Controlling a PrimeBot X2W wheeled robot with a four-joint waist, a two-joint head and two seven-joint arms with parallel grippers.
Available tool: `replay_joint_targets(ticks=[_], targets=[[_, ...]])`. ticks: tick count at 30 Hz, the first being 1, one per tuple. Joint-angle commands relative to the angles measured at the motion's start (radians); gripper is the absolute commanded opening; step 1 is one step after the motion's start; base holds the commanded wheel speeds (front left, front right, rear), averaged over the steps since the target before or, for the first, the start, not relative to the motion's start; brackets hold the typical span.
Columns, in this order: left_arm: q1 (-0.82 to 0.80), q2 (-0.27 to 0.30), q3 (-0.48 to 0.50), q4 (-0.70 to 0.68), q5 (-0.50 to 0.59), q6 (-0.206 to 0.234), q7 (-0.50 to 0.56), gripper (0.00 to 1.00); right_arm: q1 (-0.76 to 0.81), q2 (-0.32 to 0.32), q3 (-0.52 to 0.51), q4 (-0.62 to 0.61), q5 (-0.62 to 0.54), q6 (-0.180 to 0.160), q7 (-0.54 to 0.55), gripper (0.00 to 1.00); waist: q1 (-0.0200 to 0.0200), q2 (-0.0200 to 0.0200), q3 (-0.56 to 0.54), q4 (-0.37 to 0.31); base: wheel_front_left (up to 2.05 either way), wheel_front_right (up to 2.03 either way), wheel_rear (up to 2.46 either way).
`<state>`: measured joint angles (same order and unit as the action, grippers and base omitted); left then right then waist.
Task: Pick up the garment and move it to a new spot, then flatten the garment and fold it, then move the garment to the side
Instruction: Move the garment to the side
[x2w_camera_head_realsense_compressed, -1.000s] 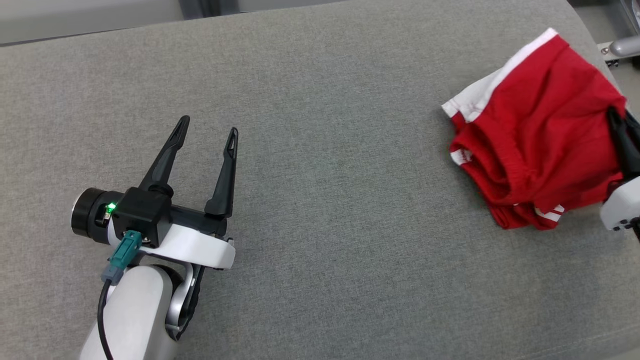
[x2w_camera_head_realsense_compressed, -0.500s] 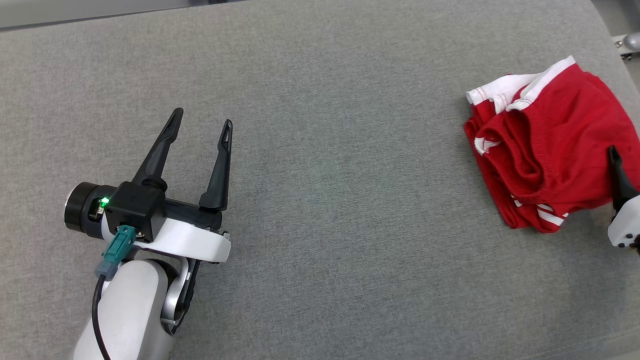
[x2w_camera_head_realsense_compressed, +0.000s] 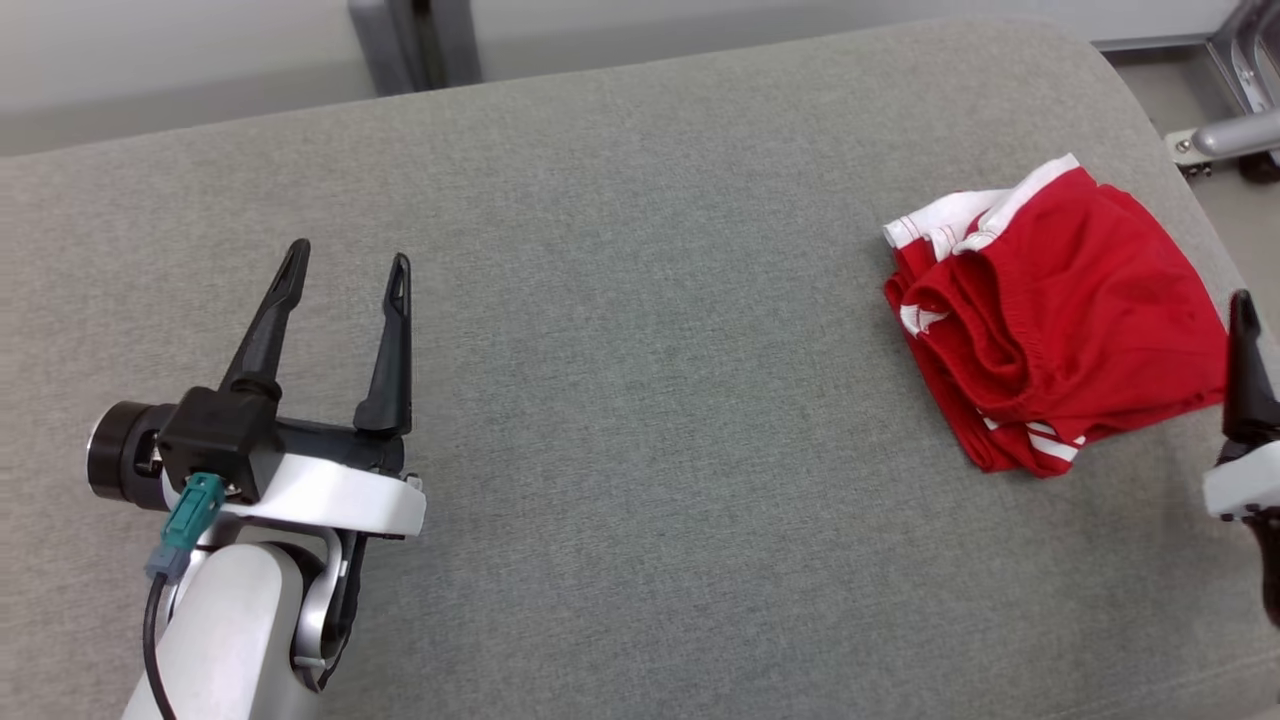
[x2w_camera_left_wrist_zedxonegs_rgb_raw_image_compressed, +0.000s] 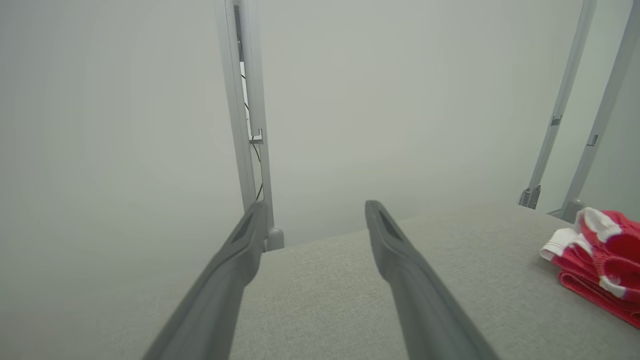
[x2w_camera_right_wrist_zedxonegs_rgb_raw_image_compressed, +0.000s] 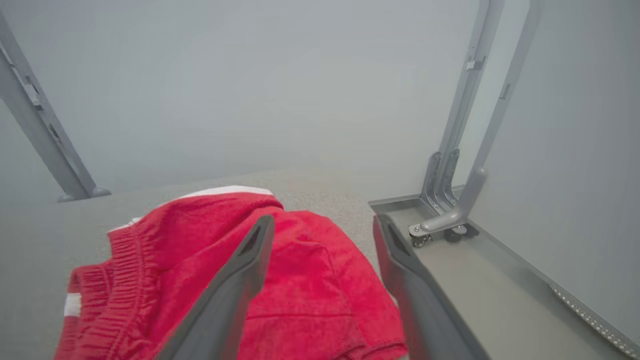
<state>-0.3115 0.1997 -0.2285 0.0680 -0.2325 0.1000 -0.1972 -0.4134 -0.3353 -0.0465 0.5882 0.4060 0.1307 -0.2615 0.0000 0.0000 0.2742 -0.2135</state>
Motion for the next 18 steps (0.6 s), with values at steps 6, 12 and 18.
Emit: replay_joint_targets(ticks=[6,12,18], targets=[[0.042,0.000,0.023,-0.022,-0.017,0.031,-0.005,1.00,0.102,0.111,-0.025,-0.315,-0.079,0.000,-0.003,1.00,0.0000,0.0000,-0.045,0.068,0.00,0.00,0.00],[0.096,-0.003,0.040,-0.033,-0.029,0.062,-0.010,1.00,0.176,0.208,0.019,-0.534,-0.152,0.000,0.062,1.00,0.0000,0.0000,-0.087,0.141,0.00,0.00,0.00],[0.166,-0.003,0.030,-0.053,-0.036,0.075,0.005,1.00,0.261,0.252,0.032,-0.602,-0.212,0.000,0.128,1.00,0.0000,0.0000,-0.146,0.186,0.00,0.00,0.00]])
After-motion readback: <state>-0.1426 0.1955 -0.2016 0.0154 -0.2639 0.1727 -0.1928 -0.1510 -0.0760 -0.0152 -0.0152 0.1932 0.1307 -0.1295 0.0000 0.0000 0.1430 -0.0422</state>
